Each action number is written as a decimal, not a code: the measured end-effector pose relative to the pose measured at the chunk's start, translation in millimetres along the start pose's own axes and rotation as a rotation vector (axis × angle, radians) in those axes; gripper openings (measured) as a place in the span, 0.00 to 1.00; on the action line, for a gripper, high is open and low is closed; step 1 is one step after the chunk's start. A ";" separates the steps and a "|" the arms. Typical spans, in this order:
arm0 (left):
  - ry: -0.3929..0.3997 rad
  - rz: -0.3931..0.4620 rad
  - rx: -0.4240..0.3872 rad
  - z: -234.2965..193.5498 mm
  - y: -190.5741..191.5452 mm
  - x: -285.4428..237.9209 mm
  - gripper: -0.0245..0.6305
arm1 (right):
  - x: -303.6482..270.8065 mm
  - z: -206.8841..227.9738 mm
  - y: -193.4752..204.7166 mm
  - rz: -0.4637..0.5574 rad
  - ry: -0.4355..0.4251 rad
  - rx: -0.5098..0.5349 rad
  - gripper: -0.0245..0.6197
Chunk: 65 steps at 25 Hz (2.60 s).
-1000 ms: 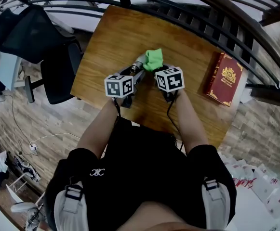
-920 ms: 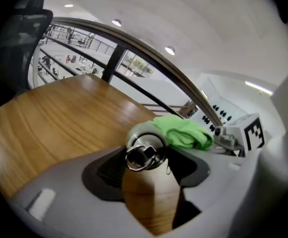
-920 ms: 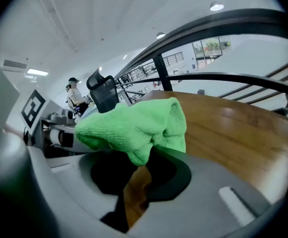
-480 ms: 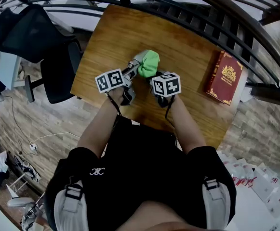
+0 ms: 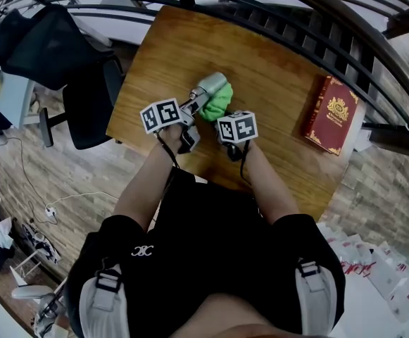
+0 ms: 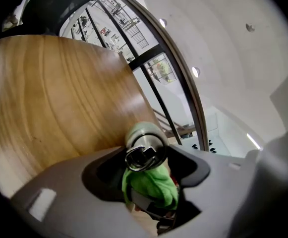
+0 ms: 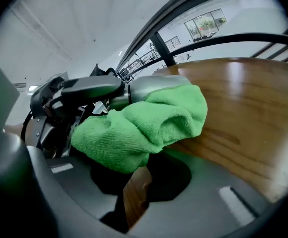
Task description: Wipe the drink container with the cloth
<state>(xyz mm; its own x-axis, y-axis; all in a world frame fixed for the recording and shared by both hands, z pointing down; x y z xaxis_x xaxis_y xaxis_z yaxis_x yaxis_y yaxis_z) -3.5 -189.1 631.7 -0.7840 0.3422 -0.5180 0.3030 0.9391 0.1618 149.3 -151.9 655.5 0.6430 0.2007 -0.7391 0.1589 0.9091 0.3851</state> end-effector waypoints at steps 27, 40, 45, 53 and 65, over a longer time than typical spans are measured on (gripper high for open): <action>-0.295 -0.247 -0.656 33.0 11.1 -8.0 0.51 | 54.3 41.0 -26.2 0.152 0.129 -0.128 0.13; -0.445 -0.340 -1.210 65.9 20.0 -19.9 0.51 | 80.8 5.7 -37.7 0.160 0.106 0.043 0.13; -0.511 -0.358 -1.472 70.1 31.3 -24.4 0.51 | 86.5 -2.0 -50.3 0.166 0.111 0.084 0.13; -0.599 -0.403 -1.896 60.5 47.7 -33.4 0.51 | 83.4 -5.2 -67.1 0.048 -0.007 0.199 0.13; -0.696 -0.408 -2.245 58.5 50.0 -28.8 0.51 | 78.3 2.7 -90.2 -0.193 0.009 0.288 0.13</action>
<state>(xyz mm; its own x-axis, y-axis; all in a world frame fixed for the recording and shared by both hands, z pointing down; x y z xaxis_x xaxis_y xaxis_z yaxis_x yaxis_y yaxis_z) 65.9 -153.8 605.5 -0.2615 0.5956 -0.7595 -0.9429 -0.3260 0.0689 187.3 -219.2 564.4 0.5741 0.0389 -0.8178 0.4830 0.7904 0.3767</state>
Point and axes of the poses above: the fingertips, and each gripper's own axes: x backward along the fingers, z to its right, y out of its underside, the point moved 9 cm from there along x, backward along the fingers, and after that the axes turned 10 degrees about -z, right-handed, at the moved point
